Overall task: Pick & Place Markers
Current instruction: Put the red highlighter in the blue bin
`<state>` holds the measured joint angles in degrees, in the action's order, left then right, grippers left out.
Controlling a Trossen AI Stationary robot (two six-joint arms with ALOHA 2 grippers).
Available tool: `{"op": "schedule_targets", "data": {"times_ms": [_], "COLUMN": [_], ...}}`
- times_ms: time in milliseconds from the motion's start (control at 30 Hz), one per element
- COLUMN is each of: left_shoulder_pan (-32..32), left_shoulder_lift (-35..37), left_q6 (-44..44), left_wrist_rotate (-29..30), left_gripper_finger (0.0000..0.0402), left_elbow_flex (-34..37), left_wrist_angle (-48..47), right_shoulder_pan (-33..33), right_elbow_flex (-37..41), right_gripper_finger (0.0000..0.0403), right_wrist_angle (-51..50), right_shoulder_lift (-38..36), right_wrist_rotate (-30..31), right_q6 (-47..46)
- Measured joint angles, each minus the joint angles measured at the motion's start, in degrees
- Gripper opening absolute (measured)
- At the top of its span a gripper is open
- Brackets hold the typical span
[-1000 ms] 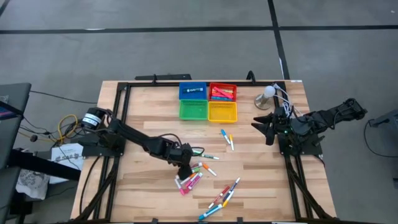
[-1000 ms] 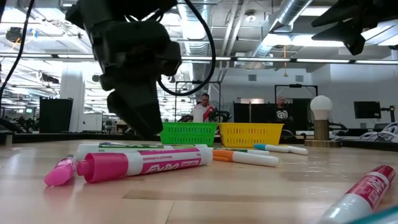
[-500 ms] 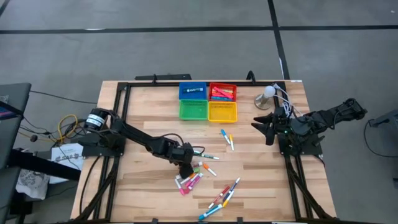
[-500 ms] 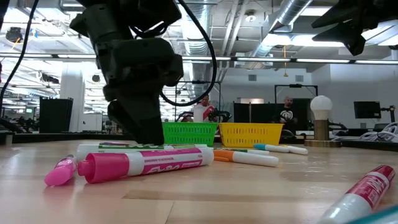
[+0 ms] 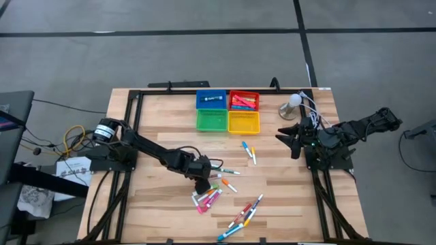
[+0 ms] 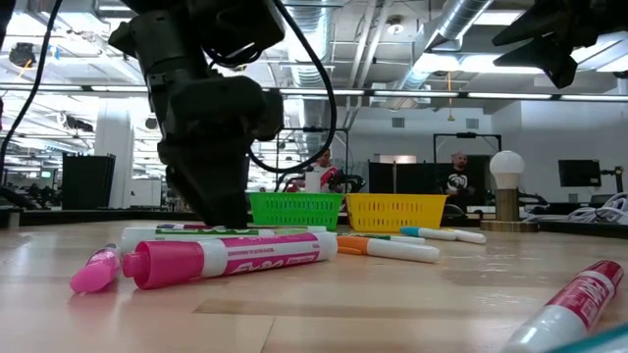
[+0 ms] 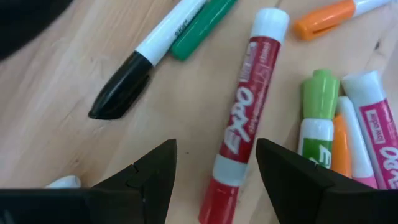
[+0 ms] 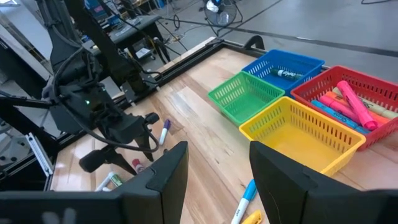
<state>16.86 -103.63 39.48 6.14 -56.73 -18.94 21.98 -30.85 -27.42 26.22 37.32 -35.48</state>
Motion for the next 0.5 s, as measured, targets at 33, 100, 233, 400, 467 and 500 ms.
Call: {"op": "schedule_targets", "data": {"times_ms": [33,100,233,400,467,500], "left_shoulder_pan": [0.0,-0.1,0.0,-0.2,-0.2,-0.2], "left_shoulder_lift": [0.0,0.0,-0.3,-2.2,-3.6,-4.1], "left_q6": [0.0,-0.2,-0.2,-0.2,-0.2,-0.2], "left_wrist_rotate": [0.0,0.1,0.6,1.6,1.7,2.1], "left_gripper_finger": [0.022,0.022,0.022,0.0218,0.0213,0.0209], "left_elbow_flex": [0.0,0.0,0.0,-0.5,-0.7,-0.8], "left_wrist_angle": [0.0,-0.1,0.0,0.4,0.1,0.3], "right_shoulder_pan": [0.0,0.0,0.0,0.0,0.0,0.0], "right_elbow_flex": [0.0,0.0,0.0,0.0,0.0,0.0], "right_gripper_finger": [0.0162,0.0162,0.0162,0.0162,0.0162,0.0162], "right_wrist_angle": [0.0,0.0,0.0,0.0,0.0,0.0], "right_shoulder_lift": [0.0,0.0,0.0,0.0,0.0,0.0], "right_wrist_rotate": [0.0,0.0,0.0,0.0,0.0,0.0], "right_q6": [0.0,0.0,0.0,0.0,0.0,0.0]}}
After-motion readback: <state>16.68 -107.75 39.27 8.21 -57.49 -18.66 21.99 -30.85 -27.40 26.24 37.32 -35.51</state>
